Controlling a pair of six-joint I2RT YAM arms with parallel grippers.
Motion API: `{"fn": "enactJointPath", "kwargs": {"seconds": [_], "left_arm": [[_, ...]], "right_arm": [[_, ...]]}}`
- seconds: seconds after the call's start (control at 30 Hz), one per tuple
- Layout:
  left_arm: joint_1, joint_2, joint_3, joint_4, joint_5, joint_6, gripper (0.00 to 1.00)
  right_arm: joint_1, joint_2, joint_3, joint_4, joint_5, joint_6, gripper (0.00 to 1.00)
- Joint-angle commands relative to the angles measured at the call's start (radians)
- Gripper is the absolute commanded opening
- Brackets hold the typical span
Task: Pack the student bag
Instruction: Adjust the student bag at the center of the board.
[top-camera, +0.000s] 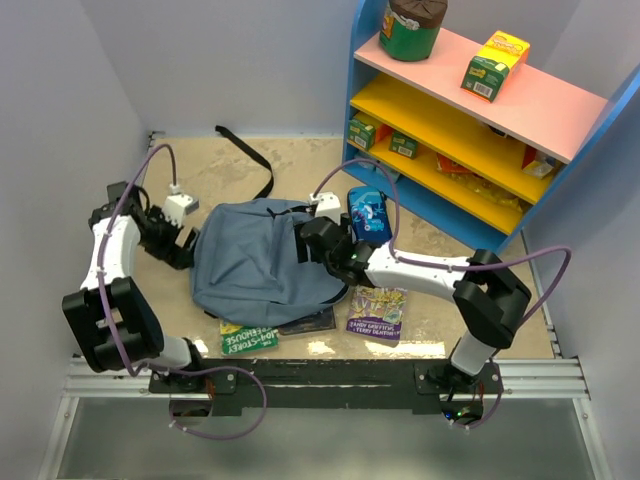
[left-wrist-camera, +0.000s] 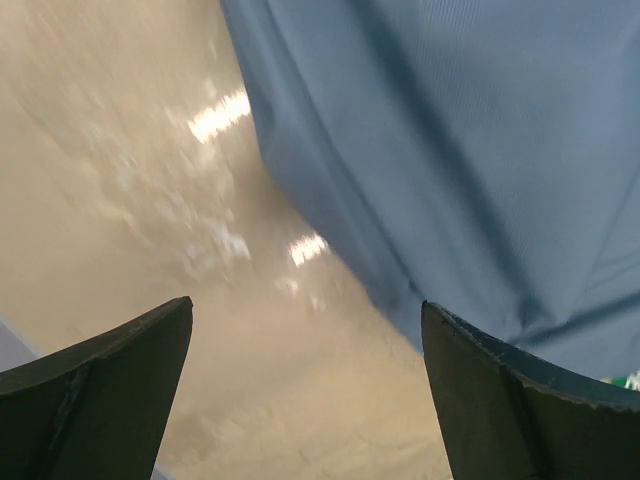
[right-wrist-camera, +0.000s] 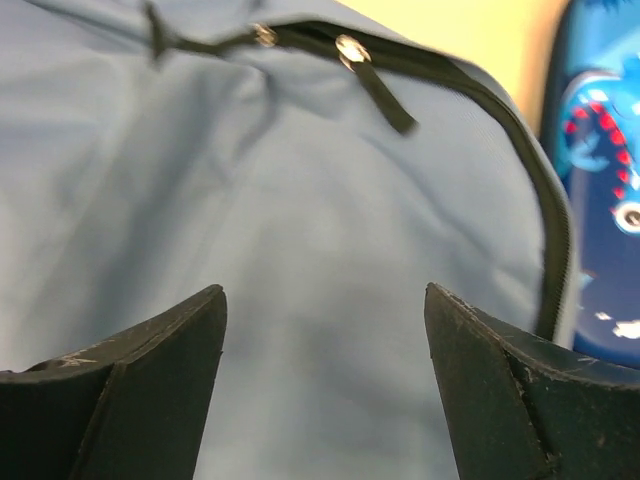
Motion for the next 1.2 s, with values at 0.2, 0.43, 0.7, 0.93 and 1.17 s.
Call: {"fn": "enactJointPath", "kwargs": {"seconds": [0.2,0.43,0.7,0.93,1.17], "left_arm": [[0.056,0.039,-0.140,-0.139,0.016,0.179,1.00],[0.057,0.031,0.032,-0.343,0.138,0.251,1.00],[-0.070,-0.104,-0.024,-0.405,0.136,0.251,1.00],[-0.116,-0.040,-0.181,-0.242,0.057,0.236,1.00],[-0.118,0.106,-0.141,0.049,-0.054,0.021,1.00]], "right_arm": [[-0.057,-0.076,-0.090,-0.061,0.016,0.021,0.82],[-0.166,-0.095,-0.076,-0.128,0.060,-0.002,0.82],[-0.196,-0.069,-0.101,-0.134,0.027,0.014,0.80],[-0.196,-0.110,-0.148,-0.110,-0.045,0.027,0.63],[-0.194,-0.121,-0.125,-0.096,-0.123,0.027,0.31]]}}
